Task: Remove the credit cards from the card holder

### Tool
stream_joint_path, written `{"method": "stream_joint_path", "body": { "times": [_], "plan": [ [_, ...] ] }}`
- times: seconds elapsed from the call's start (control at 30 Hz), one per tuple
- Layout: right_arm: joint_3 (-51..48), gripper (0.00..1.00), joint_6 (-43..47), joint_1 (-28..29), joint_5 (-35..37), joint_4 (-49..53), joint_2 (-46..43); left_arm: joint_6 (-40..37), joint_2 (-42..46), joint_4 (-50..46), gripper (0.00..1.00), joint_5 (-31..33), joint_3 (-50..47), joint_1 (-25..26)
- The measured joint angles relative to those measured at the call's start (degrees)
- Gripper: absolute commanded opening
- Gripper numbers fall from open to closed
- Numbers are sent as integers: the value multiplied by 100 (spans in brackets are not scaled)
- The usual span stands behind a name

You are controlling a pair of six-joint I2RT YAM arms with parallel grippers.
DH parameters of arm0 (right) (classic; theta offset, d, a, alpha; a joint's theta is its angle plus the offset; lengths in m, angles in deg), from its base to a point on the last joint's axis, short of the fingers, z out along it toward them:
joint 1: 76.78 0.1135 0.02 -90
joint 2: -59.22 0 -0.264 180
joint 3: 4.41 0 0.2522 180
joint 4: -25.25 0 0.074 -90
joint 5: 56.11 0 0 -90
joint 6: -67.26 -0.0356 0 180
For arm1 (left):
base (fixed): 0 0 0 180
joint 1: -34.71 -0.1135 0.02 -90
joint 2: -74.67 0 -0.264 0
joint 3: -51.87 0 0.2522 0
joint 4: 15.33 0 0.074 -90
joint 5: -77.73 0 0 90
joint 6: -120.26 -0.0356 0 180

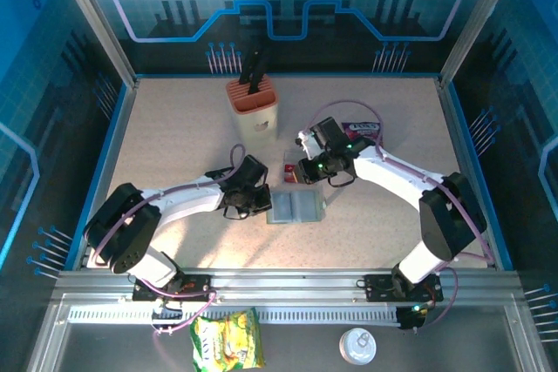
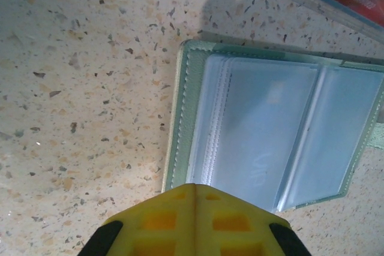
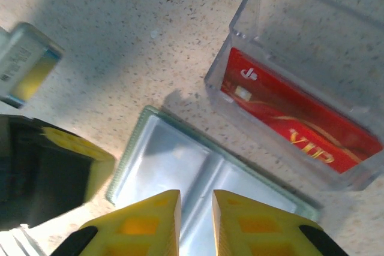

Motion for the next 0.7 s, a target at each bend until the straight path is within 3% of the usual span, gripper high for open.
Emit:
{"method": "stream_joint_path", "body": {
  "times": [0.43,0.7],
  "plan": [
    [-437,18,-1543,166,-463,-291,-50,2,-227,52,0,-74,-13,0],
    [-599,24,-2037,208,-791,-621,138,0,-269,66,0,-74,-17,0]
  ]
}}
